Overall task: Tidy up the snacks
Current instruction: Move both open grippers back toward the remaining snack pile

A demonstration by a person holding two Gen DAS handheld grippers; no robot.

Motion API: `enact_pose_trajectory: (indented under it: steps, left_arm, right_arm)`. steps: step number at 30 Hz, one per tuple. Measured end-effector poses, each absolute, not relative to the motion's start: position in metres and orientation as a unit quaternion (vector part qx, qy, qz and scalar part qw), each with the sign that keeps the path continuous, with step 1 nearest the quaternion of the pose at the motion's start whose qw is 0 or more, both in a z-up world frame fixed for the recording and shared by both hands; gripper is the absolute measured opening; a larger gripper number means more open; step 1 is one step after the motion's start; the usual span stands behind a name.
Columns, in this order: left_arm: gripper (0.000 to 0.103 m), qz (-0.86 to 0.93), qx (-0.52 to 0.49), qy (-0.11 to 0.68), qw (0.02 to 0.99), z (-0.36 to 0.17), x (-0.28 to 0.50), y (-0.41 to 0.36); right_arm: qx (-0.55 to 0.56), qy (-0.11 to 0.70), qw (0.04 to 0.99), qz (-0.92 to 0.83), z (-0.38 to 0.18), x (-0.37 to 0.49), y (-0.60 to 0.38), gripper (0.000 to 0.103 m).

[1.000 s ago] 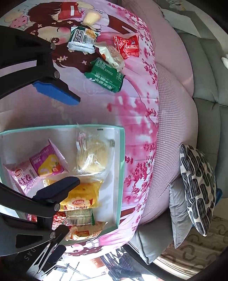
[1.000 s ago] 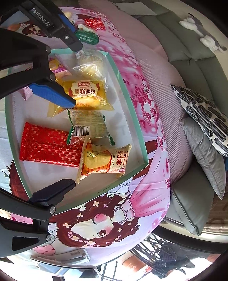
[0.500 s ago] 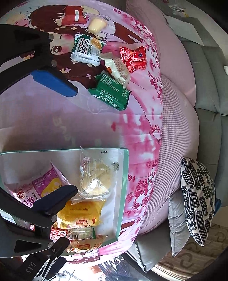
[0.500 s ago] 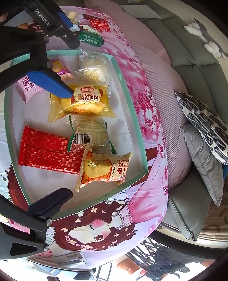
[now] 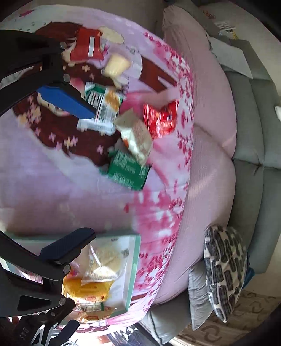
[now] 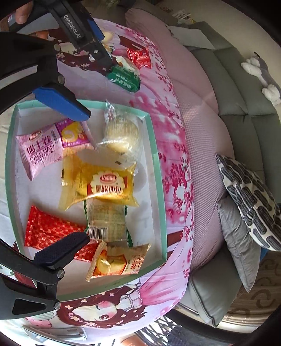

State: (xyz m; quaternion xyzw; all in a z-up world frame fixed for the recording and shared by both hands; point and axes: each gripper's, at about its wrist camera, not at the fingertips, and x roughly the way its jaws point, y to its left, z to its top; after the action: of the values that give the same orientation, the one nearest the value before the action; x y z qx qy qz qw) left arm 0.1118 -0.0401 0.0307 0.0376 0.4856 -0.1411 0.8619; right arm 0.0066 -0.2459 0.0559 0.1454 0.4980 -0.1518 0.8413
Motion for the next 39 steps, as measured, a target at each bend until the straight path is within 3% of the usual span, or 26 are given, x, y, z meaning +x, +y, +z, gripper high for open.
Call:
enact_pose_trajectory:
  steps: [10, 24, 39]
  left_arm:
    - [0.101, -0.055, 0.076, 0.480, 0.872, 0.033, 0.123, 0.024]
    - [0.101, -0.048, 0.076, 0.484, 0.870, 0.037, 0.124, 0.049]
    - [0.101, -0.030, -0.042, 0.505, 0.861, 0.033, 0.141, 0.107]
  right_arm:
    - [0.121, 0.502, 0.851, -0.100, 0.056, 0.023, -0.197, 0.103]
    - [0.111, 0.511, 0.849, -0.077, 0.047, 0.030, -0.163, 0.103]
    - [0.080, 0.505, 0.857, -0.063, 0.043, 0.044, -0.132, 0.103]
